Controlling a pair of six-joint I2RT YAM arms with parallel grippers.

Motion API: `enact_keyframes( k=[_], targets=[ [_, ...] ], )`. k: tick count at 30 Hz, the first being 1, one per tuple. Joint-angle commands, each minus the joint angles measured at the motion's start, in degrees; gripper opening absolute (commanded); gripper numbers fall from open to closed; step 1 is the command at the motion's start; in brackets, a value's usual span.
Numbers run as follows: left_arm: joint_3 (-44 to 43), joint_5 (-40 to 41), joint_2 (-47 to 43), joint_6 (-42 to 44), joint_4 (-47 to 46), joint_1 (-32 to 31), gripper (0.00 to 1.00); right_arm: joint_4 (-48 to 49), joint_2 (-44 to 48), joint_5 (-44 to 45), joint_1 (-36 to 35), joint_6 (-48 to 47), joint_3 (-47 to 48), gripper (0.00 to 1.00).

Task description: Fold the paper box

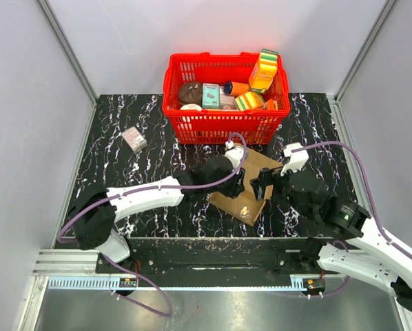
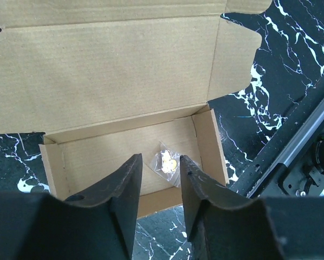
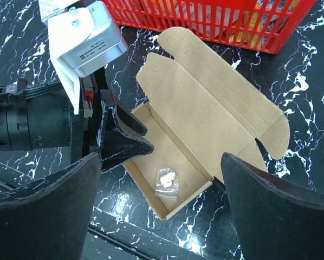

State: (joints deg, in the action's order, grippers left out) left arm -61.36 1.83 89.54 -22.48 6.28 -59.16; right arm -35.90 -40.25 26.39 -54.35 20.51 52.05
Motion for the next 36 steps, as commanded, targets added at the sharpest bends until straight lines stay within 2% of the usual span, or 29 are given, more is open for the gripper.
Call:
enact_keyframes(
  k=[1, 7, 10, 14, 17, 20, 21, 22, 24, 31, 34, 36],
  targets=[
    [-0.51, 1.77, -0.5, 0.07, -3.03, -0.26, 0.4, 0.92, -1.05, 2.79, 0.21, 1.81, 0.07, 0.98],
    [0.98, 5.2, -4.89, 0.68, -3.73, 0.27, 0.42, -1.97, -4.66, 8.23, 0.21, 6.63, 1.47, 1.0],
    [3.17, 4.94, -8.93, 1.03, -5.13, 1.85, 0.44, -3.65, -7.03, 5.87, 1.26, 7.35, 2.79, 1.0],
    [8.35, 2.58, -16.3, 0.33, -7.86, 7.1, 0.46, -4.62, -8.44, 5.77, 3.19, 9.45, 3.58, 1.0],
    [11.78, 0.56, -20.09, -0.72, -8.92, 12.02, 0.47, -4.7, -7.56, 2.8, 8.54, 10.77, 3.32, 1.0],
    [14.24, -3.03, -21.86, -1.86, -9.97, 17.73, 0.48, -4.88, -7.91, -5.1, 17.85, 12.18, 2.36, 0.97],
    [14.78, -4.1, -22.04, -2.3, -10.24, 19.15, 0.49, -4.88, -8.7, -9.3, 19.96, 12.36, 2.0, 0.96],
    [15.04, -5.07, -22.12, -3.44, -10.76, 20.56, 0.49, -4.88, -9.14, -10.99, 24.16, 12.71, 1.74, 0.96],
    [15.31, -6.83, -21.95, -4.24, -10.42, 24.08, 0.49, -4.79, -9.58, -13.02, 27.44, 13.58, 0.95, 0.93],
    [7.5, 0.09, -13.62, -1.43, 1.87, 28.39, 0.46, -5.32, -10.11, -8.47, 35.71, 17.8, -1.42, 0.85],
    [4.5, 1.08, -10.36, -0.81, 2.59, 28.57, 0.44, -4.62, -10.9, -7.76, 38.7, 19.56, -3.18, 0.75],
    [3.27, -0.15, -8.95, -0.55, 2.42, 28.66, 0.42, -3.48, -11.69, -9.25, 40.46, 19.48, -3.97, 0.72]
  ],
)
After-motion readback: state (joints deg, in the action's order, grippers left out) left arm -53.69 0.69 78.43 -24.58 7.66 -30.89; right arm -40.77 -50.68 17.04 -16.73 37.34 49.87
